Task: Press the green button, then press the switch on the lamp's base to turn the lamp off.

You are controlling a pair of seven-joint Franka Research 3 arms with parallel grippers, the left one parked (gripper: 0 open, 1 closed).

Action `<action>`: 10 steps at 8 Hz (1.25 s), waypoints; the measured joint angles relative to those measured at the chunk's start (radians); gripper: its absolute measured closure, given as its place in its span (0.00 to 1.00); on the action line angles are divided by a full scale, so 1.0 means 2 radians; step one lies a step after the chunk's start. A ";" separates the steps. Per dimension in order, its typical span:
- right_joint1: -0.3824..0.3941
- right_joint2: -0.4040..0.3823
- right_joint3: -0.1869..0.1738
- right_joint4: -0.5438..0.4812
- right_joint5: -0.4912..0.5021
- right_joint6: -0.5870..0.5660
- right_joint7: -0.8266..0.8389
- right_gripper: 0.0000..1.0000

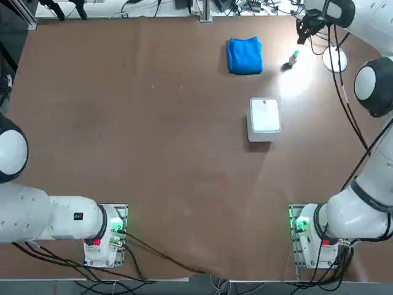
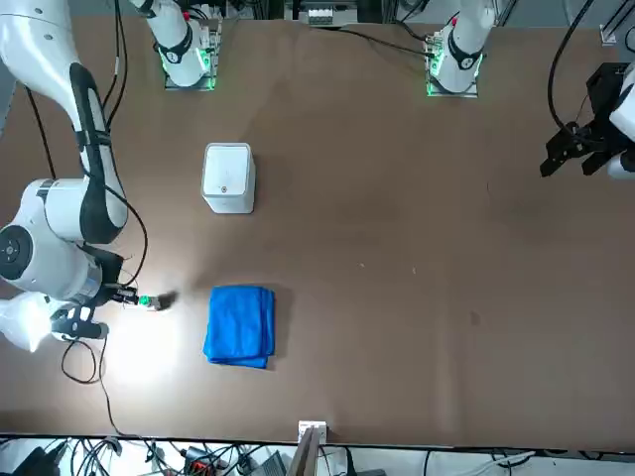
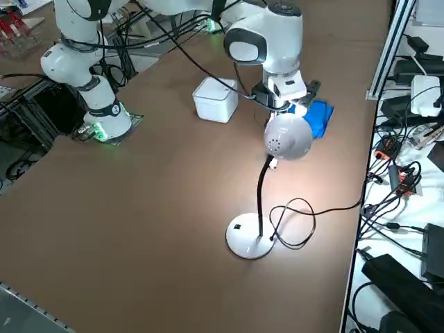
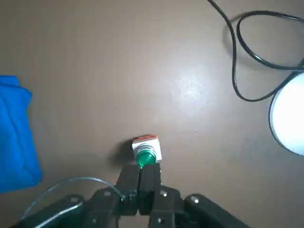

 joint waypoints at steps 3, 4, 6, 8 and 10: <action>0.000 0.013 0.000 0.000 0.018 0.014 0.000 0.99; 0.001 0.015 0.000 0.000 0.018 0.017 0.000 0.99; 0.001 0.019 0.000 -0.003 0.018 0.022 0.000 0.99; 0.001 0.022 0.000 -0.013 0.018 0.043 0.000 0.99; 0.001 0.025 0.000 -0.021 0.018 0.053 0.000 0.99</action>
